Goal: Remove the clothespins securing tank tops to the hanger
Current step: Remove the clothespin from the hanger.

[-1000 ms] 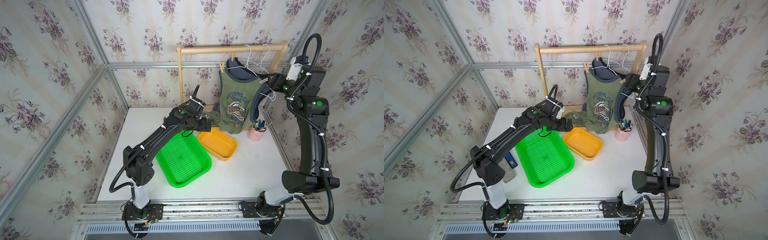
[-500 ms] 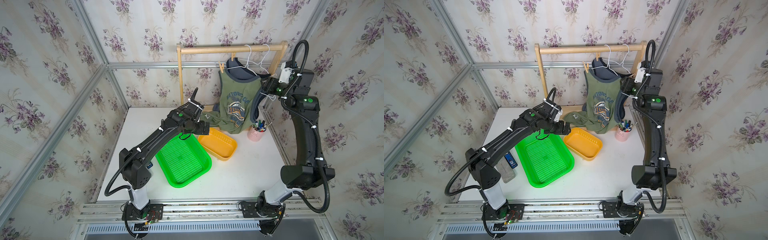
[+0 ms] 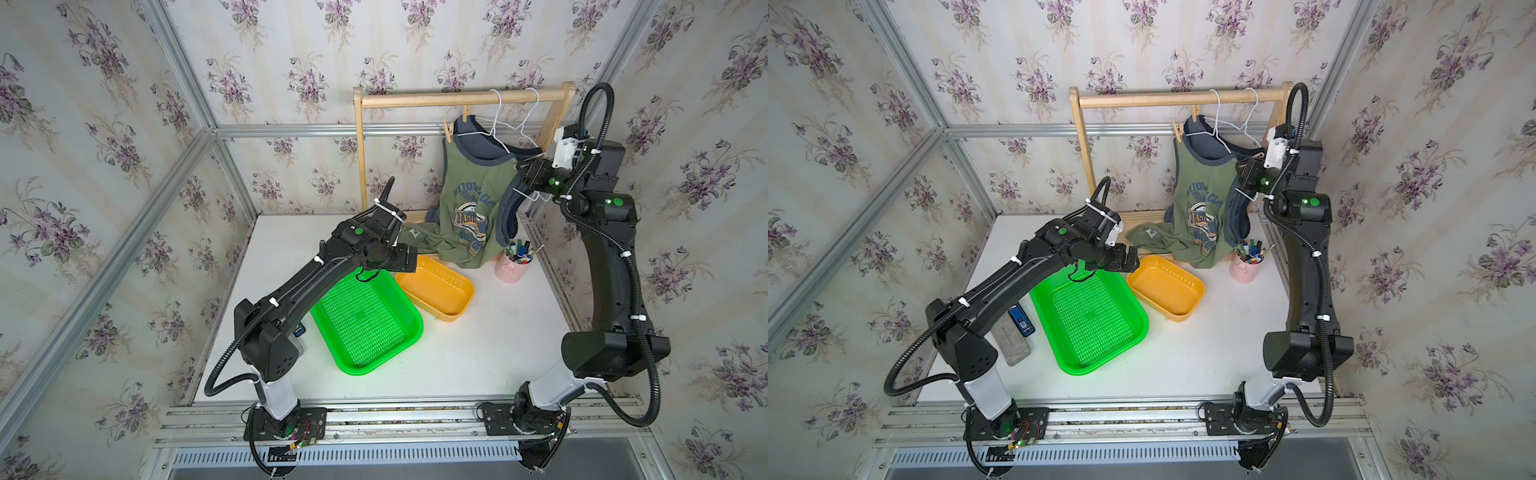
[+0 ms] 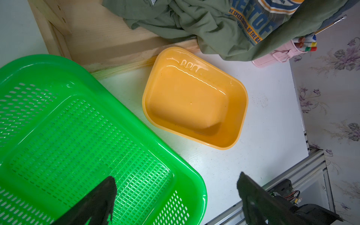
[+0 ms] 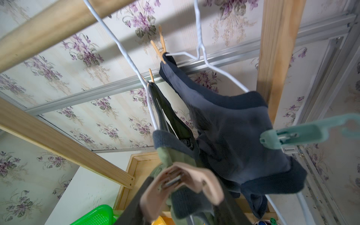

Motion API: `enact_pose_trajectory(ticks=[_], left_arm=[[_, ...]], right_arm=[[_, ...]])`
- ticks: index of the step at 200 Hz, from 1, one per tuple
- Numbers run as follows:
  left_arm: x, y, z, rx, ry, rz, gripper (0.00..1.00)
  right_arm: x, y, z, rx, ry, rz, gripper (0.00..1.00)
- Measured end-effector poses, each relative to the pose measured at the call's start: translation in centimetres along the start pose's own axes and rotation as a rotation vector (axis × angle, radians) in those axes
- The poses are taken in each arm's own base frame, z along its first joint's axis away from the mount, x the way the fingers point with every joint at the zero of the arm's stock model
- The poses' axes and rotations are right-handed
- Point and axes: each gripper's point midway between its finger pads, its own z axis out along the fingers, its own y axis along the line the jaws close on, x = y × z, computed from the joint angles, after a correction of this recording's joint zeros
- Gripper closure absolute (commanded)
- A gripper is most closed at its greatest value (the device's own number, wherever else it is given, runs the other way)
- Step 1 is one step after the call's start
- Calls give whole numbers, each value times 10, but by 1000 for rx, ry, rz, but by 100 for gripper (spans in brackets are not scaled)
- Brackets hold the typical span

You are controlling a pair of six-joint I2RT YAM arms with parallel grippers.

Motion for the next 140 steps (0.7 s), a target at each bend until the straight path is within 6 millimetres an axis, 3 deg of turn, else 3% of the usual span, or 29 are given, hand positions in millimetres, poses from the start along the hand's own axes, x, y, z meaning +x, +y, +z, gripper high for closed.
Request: enact_pose_trajectory(ticks=[61, 140], left_arm=[[-7, -7, 9, 17, 6, -2, 1], [-8, -10, 11, 23, 14, -5, 1]], right_arm=[[-7, -24, -12, 48, -23, 17, 45], [3, -17, 24, -92, 26, 47, 45]])
